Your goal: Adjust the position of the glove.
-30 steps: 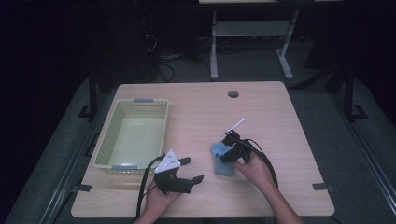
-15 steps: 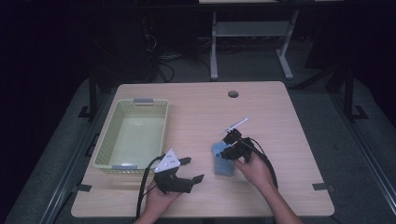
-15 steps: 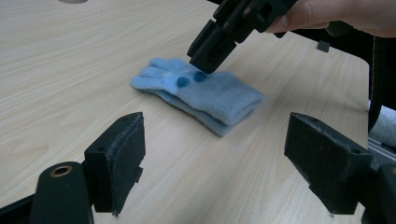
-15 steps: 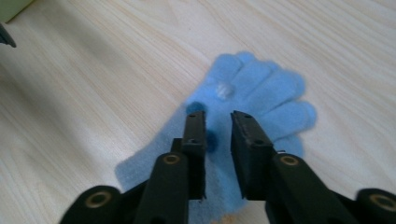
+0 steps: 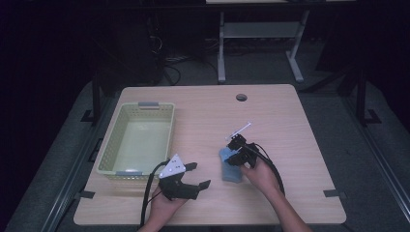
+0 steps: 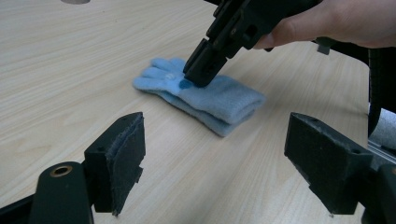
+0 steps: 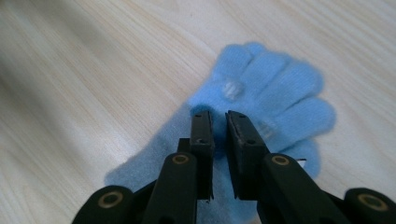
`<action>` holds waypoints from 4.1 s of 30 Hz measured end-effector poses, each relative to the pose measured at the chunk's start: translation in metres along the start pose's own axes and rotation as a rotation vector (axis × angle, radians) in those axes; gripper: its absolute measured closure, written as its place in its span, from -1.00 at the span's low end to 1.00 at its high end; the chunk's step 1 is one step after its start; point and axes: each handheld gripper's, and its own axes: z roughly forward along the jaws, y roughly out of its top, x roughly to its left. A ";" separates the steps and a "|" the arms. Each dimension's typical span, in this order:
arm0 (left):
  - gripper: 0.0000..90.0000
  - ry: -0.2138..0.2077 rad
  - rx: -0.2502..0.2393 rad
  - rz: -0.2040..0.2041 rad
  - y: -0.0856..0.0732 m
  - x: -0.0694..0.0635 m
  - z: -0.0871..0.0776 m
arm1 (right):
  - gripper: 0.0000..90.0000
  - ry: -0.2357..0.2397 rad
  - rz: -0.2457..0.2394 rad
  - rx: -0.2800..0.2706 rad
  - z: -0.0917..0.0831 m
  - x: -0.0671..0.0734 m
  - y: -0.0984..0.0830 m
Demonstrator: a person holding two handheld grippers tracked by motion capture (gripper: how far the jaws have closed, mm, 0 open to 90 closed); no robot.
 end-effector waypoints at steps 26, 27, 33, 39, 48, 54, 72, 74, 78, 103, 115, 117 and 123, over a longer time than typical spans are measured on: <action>-0.53 -0.046 -0.001 -0.059 0.003 -0.009 0.004 | 0.13 0.035 0.108 -0.168 -0.035 -0.016 -0.037; -0.53 -0.043 -0.011 -0.068 0.005 -0.011 0.005 | 0.13 0.035 0.108 -0.168 -0.035 -0.016 -0.037; -0.49 -0.063 0.038 -0.111 0.007 -0.007 0.016 | -0.08 0.078 0.189 -0.209 -0.039 -0.023 -0.054; -0.47 -0.024 0.082 -0.167 0.008 0.003 0.025 | -0.18 0.126 0.244 -0.250 -0.036 -0.030 -0.069; -0.47 -0.079 0.121 -0.365 0.013 0.018 0.047 | -0.23 0.219 0.366 -0.310 -0.027 -0.038 -0.082; -0.44 -0.086 0.123 -0.461 0.014 0.023 0.062 | -0.17 0.264 0.436 -0.337 -0.021 -0.038 -0.094; -0.26 -0.098 0.206 -0.560 0.018 0.021 0.090 | -0.04 0.350 0.515 -0.325 -0.001 -0.038 -0.102; -0.10 -0.074 0.194 -0.552 0.018 0.022 0.090 | -0.02 0.375 0.534 -0.328 0.000 -0.038 -0.102; 0.07 -0.070 0.197 -0.574 0.015 0.023 0.092 | 0.03 0.391 0.557 -0.331 0.002 -0.039 -0.103; 0.45 -0.170 0.183 -0.673 0.003 0.032 0.102 | 0.46 0.428 0.579 -0.347 0.013 -0.033 -0.099; 0.57 -0.201 0.168 -0.694 0.004 0.037 0.099 | 0.56 0.449 0.549 -0.351 0.013 -0.030 -0.095; 0.58 -0.203 0.168 -0.690 0.004 0.038 0.098 | 0.57 0.448 0.542 -0.353 0.012 -0.029 -0.095; 0.63 -0.213 0.166 -0.689 0.003 0.038 0.097 | 0.58 0.446 0.537 -0.357 0.011 -0.027 -0.093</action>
